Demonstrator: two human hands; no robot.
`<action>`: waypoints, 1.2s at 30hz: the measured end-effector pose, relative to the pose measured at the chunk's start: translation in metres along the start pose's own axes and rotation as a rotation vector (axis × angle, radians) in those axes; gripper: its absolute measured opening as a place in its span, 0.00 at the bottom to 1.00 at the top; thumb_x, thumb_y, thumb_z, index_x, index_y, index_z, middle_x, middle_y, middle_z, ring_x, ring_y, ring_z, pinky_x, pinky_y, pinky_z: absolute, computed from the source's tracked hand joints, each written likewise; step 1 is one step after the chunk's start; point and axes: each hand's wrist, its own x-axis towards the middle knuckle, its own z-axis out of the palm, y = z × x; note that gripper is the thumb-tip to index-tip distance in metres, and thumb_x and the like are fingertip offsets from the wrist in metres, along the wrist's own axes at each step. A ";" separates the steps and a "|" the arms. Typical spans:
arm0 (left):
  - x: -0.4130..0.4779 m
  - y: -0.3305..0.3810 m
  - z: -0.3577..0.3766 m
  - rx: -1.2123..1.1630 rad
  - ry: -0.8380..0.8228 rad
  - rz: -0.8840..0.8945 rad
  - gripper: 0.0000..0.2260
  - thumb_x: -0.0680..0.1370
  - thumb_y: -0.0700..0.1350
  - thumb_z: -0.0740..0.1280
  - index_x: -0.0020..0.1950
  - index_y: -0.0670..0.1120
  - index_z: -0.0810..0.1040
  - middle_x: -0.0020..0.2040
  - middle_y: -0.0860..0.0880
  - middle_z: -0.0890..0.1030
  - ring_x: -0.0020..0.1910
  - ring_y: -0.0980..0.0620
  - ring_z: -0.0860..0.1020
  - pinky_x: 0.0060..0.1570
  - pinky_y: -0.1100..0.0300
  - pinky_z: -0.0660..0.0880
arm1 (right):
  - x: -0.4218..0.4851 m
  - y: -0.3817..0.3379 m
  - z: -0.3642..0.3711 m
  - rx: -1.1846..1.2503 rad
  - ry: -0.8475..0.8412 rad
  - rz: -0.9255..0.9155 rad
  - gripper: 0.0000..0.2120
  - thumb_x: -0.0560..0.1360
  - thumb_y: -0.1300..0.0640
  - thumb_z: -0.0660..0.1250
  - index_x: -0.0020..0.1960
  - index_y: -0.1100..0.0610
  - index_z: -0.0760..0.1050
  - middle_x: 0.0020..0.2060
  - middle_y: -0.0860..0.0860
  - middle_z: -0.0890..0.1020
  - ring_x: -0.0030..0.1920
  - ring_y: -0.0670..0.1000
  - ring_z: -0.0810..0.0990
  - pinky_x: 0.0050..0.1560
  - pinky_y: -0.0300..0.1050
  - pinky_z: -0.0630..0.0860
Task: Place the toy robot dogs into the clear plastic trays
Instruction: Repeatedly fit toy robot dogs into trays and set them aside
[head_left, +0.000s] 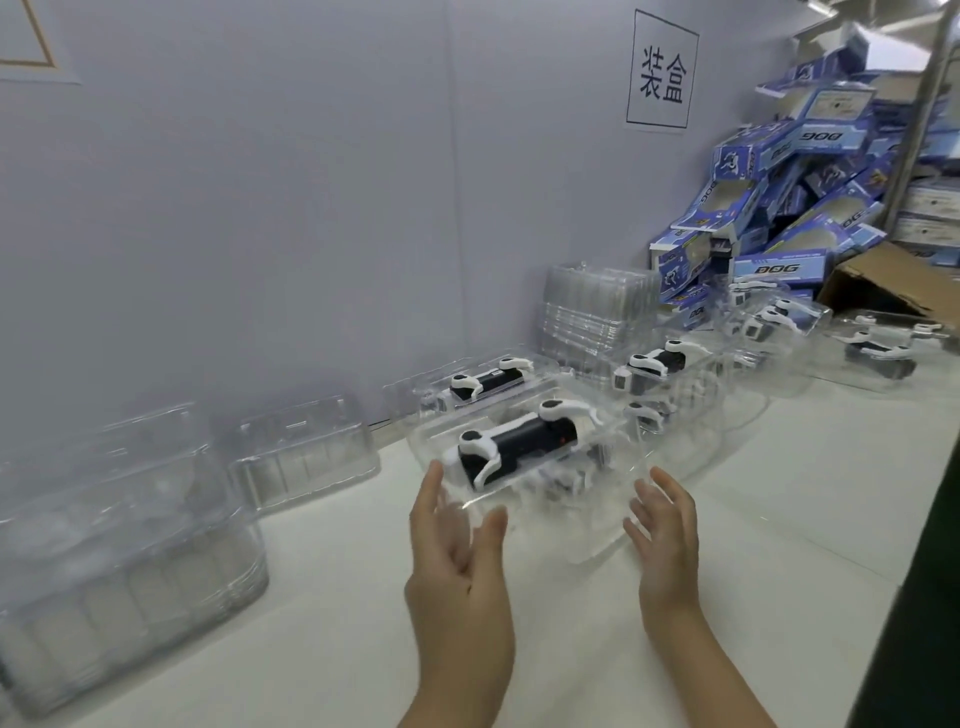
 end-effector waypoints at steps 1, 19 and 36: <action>0.005 0.000 0.013 0.005 -0.029 -0.010 0.24 0.73 0.55 0.68 0.63 0.77 0.65 0.51 0.63 0.82 0.59 0.60 0.79 0.56 0.68 0.74 | 0.000 -0.001 0.000 0.015 0.028 -0.004 0.10 0.82 0.58 0.58 0.61 0.48 0.70 0.58 0.49 0.75 0.63 0.51 0.74 0.60 0.45 0.70; 0.052 -0.032 0.113 -0.495 -0.146 -0.828 0.54 0.63 0.72 0.64 0.78 0.59 0.35 0.80 0.51 0.49 0.79 0.50 0.52 0.76 0.48 0.51 | -0.001 -0.008 0.004 0.087 -0.017 0.025 0.20 0.83 0.57 0.52 0.71 0.41 0.62 0.71 0.50 0.65 0.74 0.51 0.64 0.73 0.51 0.61; 0.069 -0.021 0.092 -0.377 -0.091 -0.892 0.46 0.73 0.68 0.64 0.79 0.57 0.37 0.80 0.50 0.40 0.79 0.48 0.42 0.75 0.45 0.45 | -0.001 0.009 0.004 -0.065 -0.111 -0.006 0.22 0.82 0.59 0.55 0.72 0.40 0.63 0.73 0.47 0.66 0.66 0.35 0.66 0.69 0.43 0.58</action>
